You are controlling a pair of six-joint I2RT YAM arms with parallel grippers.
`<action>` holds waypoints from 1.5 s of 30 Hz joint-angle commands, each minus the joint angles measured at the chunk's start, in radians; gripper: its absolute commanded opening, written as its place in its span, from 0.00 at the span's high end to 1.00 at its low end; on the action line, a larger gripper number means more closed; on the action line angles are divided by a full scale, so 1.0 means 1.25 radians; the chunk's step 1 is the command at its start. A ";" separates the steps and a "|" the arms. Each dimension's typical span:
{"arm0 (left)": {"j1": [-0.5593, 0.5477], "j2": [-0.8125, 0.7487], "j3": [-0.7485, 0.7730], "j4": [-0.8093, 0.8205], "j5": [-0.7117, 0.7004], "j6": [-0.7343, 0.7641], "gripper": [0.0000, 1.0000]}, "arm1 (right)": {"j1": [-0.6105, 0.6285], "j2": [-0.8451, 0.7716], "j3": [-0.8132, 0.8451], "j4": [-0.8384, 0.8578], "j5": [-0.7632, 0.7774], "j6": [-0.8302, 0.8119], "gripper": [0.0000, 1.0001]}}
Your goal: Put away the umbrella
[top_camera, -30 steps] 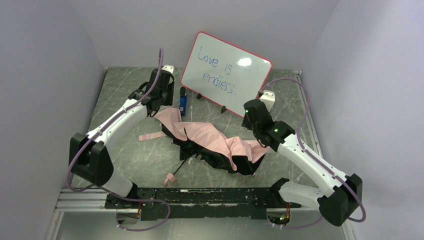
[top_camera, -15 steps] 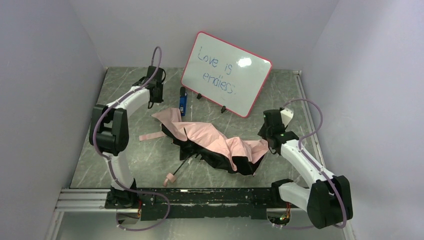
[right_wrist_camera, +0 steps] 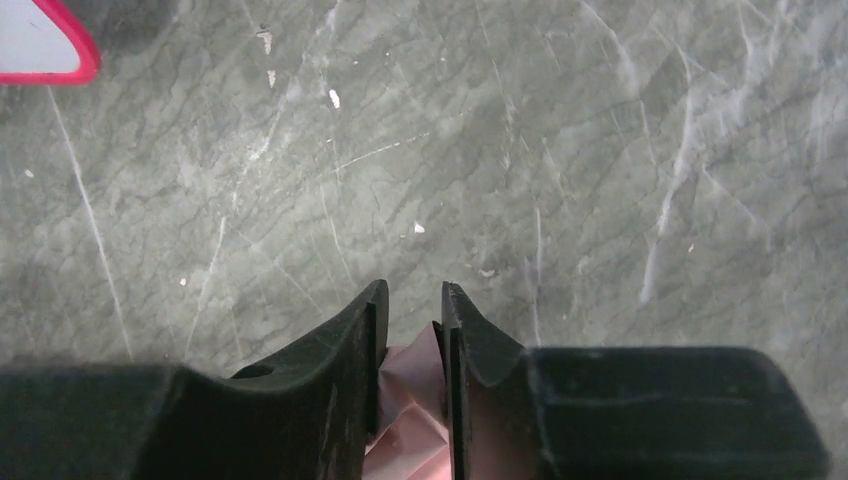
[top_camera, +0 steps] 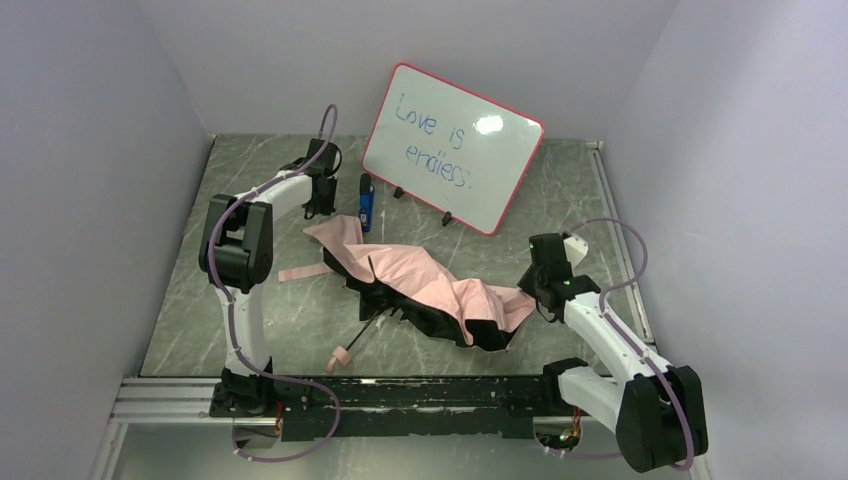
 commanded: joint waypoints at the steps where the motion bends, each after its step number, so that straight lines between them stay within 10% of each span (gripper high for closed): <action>1: -0.013 -0.001 0.020 -0.035 -0.024 0.005 0.77 | -0.007 -0.035 -0.016 -0.036 -0.012 0.079 0.73; 14: -0.046 -0.024 -0.014 -0.145 -0.026 -0.019 0.82 | -0.004 -0.080 -0.066 -0.052 -0.105 0.154 1.00; 34: -0.243 -0.196 -0.292 -0.096 0.066 -0.053 0.82 | 0.074 -0.113 -0.154 -0.044 -0.326 0.157 1.00; 45: -0.377 -0.242 -0.302 -0.062 0.144 -0.085 0.84 | 0.314 0.037 -0.115 0.116 -0.315 0.302 1.00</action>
